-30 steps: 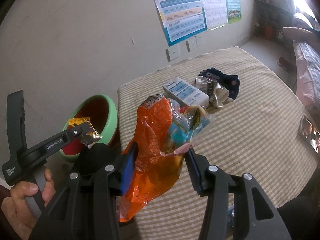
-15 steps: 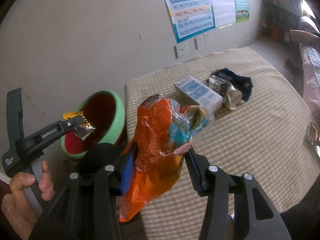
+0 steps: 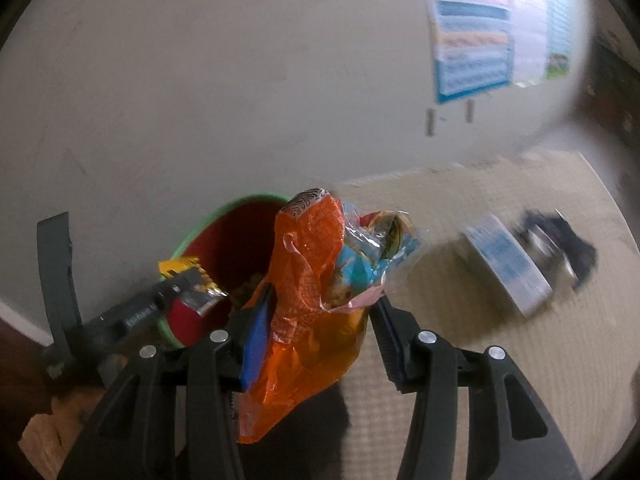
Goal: Collect trash
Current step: 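Open both grippers above the red bucket to drop the bag and wrapper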
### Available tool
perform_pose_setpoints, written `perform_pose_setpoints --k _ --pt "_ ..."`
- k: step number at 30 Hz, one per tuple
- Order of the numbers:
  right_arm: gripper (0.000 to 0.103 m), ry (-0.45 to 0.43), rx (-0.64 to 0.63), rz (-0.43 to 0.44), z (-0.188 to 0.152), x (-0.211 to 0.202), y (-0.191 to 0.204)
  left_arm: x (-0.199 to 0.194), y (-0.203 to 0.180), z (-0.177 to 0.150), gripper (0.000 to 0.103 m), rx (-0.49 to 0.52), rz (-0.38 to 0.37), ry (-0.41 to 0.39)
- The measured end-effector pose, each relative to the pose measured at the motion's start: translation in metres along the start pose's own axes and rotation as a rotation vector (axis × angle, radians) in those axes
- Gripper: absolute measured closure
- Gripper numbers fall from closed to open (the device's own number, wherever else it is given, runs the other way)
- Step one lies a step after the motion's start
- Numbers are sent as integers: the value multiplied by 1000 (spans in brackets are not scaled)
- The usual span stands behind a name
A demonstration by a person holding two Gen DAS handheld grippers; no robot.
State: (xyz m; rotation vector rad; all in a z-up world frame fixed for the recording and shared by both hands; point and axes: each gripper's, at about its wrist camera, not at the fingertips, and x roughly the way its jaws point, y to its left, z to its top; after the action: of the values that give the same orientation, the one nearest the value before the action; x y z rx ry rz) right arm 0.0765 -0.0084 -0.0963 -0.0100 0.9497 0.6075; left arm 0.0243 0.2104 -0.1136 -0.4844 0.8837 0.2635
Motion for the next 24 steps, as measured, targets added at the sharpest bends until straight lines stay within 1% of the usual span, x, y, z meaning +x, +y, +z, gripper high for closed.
perform_pose_setpoints --k 2,5,10,11,13,15,16,18,21,24 --pt "56 10 -55 8 9 12 16 2 6 3 71 -9 7 -3" --pt "56 23 -99 22 15 24 30 5 14 8 71 -24 18 -6" --pt "55 38 -143 26 19 40 44 12 21 18 71 -26 36 -13" --pt "55 45 -149 28 21 44 46 13 22 20 66 -28 39 -12" --pt "51 54 -160 25 21 47 48 15 25 21 57 -43 47 -17" --pt "51 58 -173 18 21 50 50 15 26 21 41 -61 54 -30" --pt "50 57 -173 19 21 49 52 14 27 21 38 -66 65 -39" --pt "44 48 -162 23 19 45 48 14 26 21 38 -62 69 -38" --pt "44 51 -145 27 17 42 42 14 22 19 38 -51 67 -26" --pt "44 58 -120 33 11 33 30 10 16 15 38 -47 51 -15"
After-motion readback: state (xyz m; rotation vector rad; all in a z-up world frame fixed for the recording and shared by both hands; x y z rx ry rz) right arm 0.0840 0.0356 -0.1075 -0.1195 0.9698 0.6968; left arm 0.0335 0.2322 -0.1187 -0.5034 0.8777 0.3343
